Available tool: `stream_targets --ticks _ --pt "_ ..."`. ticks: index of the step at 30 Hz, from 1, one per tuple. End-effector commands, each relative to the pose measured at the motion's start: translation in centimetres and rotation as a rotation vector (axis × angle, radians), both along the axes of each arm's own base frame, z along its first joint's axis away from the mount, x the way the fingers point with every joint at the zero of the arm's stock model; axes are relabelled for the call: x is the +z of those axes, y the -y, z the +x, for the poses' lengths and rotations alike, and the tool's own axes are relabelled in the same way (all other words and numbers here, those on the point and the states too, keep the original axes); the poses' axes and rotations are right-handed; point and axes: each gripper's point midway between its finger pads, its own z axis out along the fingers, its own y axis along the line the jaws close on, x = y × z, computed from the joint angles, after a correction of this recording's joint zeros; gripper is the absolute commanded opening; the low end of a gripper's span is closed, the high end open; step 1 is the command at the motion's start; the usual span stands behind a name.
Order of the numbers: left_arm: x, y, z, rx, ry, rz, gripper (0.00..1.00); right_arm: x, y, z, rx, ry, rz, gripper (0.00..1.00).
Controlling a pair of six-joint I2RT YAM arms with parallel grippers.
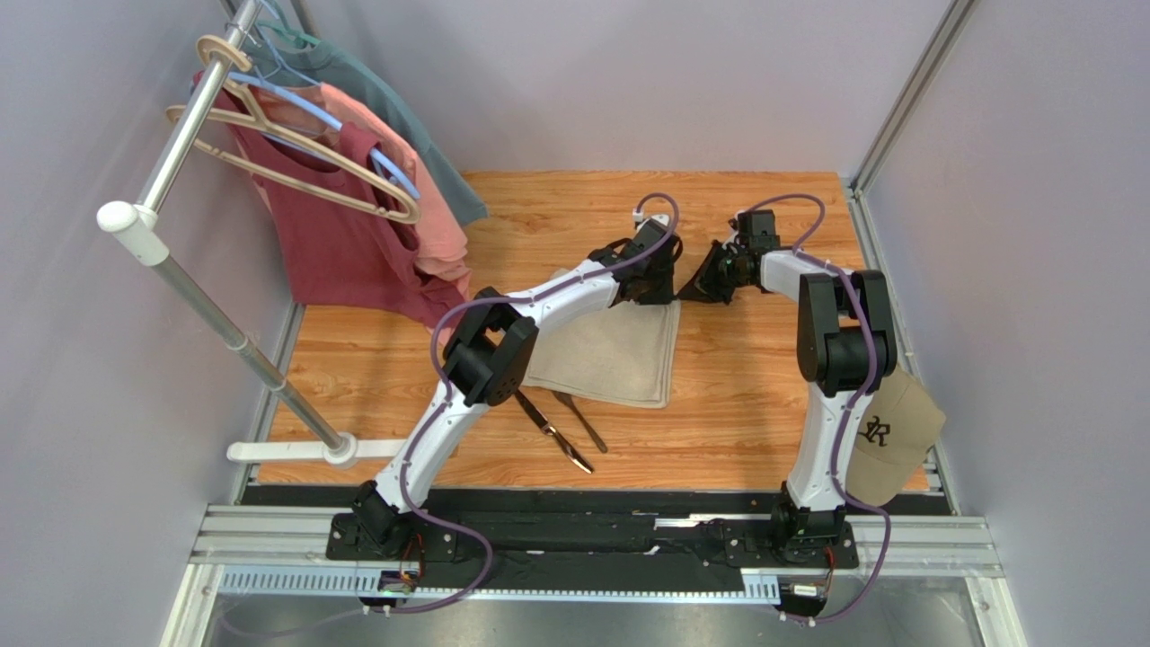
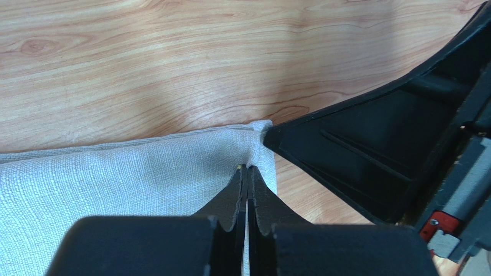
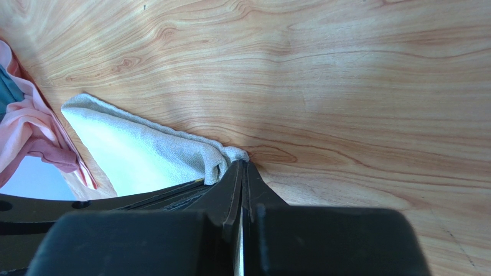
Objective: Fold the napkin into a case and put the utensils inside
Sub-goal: Smooth out the lower triangle-folded napkin at the center of the board.
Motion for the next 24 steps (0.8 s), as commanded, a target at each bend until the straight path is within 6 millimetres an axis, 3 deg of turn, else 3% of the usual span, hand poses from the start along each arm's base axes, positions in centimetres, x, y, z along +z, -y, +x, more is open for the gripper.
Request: stream_targets --ticks 1,6,18,24 --pt "5.0 1.5 0.4 -0.006 0.065 -0.072 0.0 -0.6 1.0 0.1 -0.011 -0.004 -0.042 0.0" --pt "5.2 2.0 0.5 -0.008 0.058 -0.092 0.0 -0.6 1.0 0.1 -0.015 -0.009 -0.039 0.0" --pt "2.7 2.4 0.2 0.002 0.006 -0.079 0.0 0.1 1.1 0.2 -0.02 0.005 -0.04 0.0" --pt "2.4 2.2 0.5 0.028 0.008 -0.073 0.0 0.8 1.1 0.4 -0.019 0.021 -0.04 0.0"
